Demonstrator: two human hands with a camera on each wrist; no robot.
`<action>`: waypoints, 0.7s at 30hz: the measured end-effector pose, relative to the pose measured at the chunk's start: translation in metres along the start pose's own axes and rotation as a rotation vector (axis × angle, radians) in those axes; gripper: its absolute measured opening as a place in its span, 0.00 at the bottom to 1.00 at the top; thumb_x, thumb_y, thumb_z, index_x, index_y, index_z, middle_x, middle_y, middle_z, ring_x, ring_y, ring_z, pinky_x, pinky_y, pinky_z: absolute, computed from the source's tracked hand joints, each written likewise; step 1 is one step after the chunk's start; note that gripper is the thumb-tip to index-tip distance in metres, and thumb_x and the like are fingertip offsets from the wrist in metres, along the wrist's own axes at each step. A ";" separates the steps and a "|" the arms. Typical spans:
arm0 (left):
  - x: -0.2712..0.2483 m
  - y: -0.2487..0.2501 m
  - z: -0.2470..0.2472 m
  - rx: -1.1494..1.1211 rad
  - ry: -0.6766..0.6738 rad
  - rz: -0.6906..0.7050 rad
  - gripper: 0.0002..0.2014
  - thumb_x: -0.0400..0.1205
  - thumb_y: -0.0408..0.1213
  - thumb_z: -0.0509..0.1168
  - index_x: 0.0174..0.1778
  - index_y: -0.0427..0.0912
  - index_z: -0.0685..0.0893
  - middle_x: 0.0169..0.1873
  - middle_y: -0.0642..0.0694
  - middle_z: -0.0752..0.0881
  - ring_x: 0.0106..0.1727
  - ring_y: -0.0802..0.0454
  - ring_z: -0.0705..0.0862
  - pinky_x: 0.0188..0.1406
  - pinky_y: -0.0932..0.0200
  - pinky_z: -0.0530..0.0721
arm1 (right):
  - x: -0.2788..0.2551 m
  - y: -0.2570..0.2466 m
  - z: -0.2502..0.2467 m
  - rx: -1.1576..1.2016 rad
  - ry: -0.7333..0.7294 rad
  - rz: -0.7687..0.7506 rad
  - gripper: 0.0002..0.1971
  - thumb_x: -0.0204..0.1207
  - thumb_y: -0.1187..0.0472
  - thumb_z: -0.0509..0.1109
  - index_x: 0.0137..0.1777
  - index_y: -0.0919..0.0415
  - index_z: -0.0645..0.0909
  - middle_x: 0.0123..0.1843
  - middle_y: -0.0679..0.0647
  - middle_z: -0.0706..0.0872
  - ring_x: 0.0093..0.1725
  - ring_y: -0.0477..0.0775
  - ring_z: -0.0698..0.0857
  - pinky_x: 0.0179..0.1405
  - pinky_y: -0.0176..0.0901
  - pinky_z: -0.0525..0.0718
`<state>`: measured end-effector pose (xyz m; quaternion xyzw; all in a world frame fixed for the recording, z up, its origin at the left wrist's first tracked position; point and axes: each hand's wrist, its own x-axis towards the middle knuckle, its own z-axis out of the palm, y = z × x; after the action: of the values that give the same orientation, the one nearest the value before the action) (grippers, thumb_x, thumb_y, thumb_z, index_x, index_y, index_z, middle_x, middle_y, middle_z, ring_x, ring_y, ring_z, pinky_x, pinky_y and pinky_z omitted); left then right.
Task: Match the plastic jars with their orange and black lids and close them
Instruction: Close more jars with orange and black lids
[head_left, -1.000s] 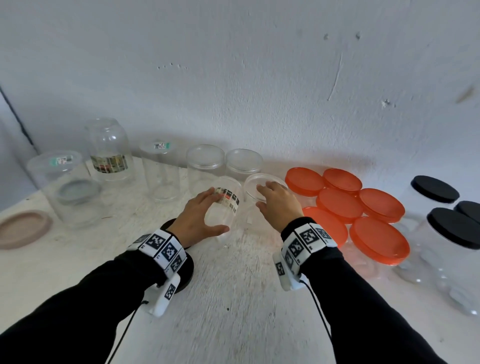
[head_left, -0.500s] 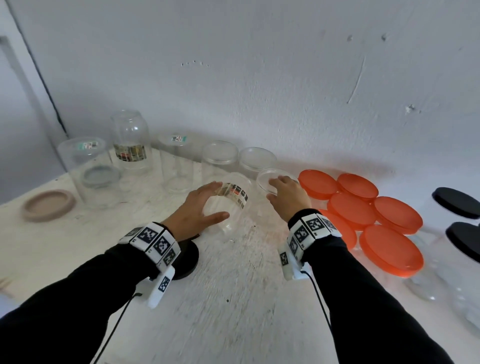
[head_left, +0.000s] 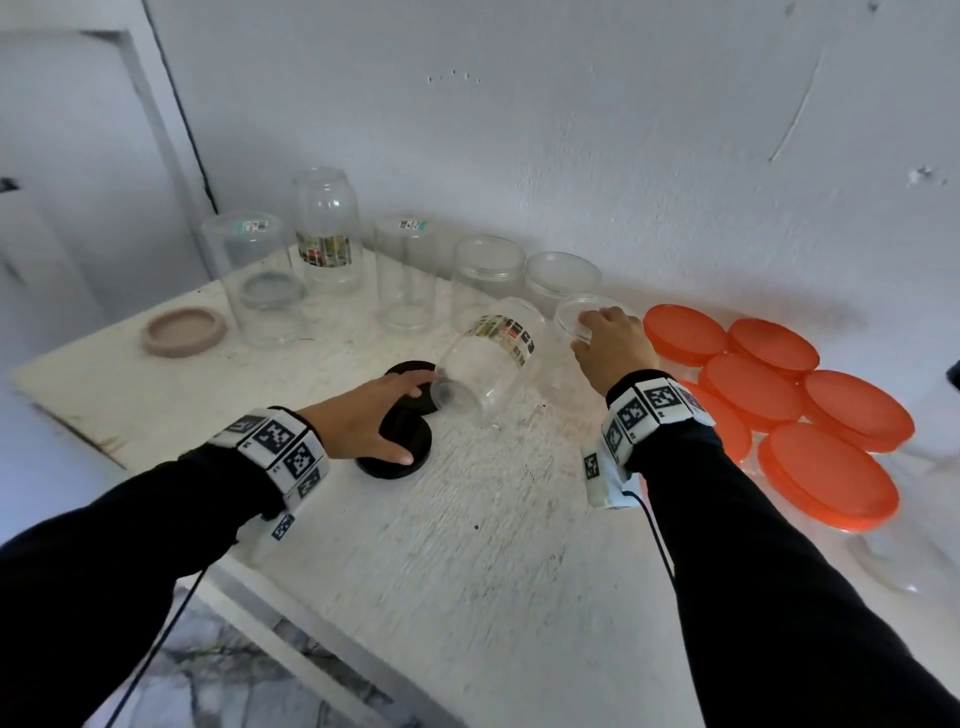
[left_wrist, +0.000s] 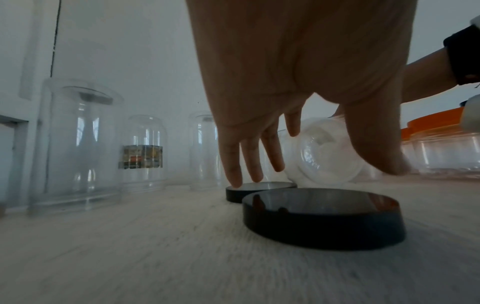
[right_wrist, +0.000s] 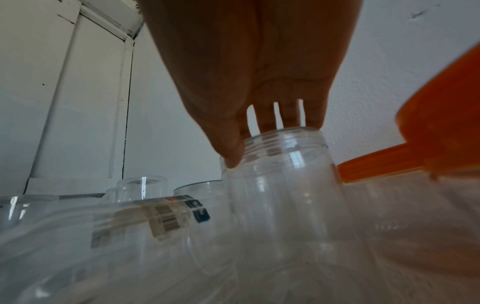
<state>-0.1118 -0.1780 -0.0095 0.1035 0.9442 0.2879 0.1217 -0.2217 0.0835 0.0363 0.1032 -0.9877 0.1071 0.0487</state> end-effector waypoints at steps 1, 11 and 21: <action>-0.002 0.000 0.002 0.001 -0.031 -0.020 0.48 0.67 0.44 0.76 0.71 0.68 0.47 0.73 0.47 0.67 0.73 0.50 0.66 0.74 0.49 0.65 | 0.000 0.000 0.000 -0.005 -0.004 -0.001 0.20 0.81 0.59 0.59 0.73 0.60 0.70 0.74 0.60 0.71 0.73 0.64 0.67 0.72 0.54 0.67; -0.017 0.003 0.021 0.225 -0.188 -0.115 0.41 0.79 0.39 0.68 0.81 0.48 0.47 0.81 0.46 0.43 0.82 0.46 0.41 0.78 0.53 0.46 | -0.003 0.002 0.001 -0.013 0.015 -0.032 0.19 0.81 0.60 0.59 0.71 0.61 0.71 0.72 0.61 0.71 0.72 0.64 0.68 0.71 0.54 0.68; -0.027 0.012 0.024 0.242 -0.114 -0.110 0.35 0.78 0.37 0.69 0.78 0.52 0.60 0.81 0.49 0.44 0.80 0.42 0.48 0.77 0.49 0.53 | -0.004 0.003 0.001 -0.039 0.022 -0.056 0.19 0.81 0.60 0.59 0.71 0.62 0.70 0.72 0.62 0.71 0.72 0.65 0.68 0.70 0.54 0.68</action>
<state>-0.0779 -0.1628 -0.0168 0.0820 0.9679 0.1583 0.1774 -0.2188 0.0868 0.0345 0.1285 -0.9857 0.0875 0.0647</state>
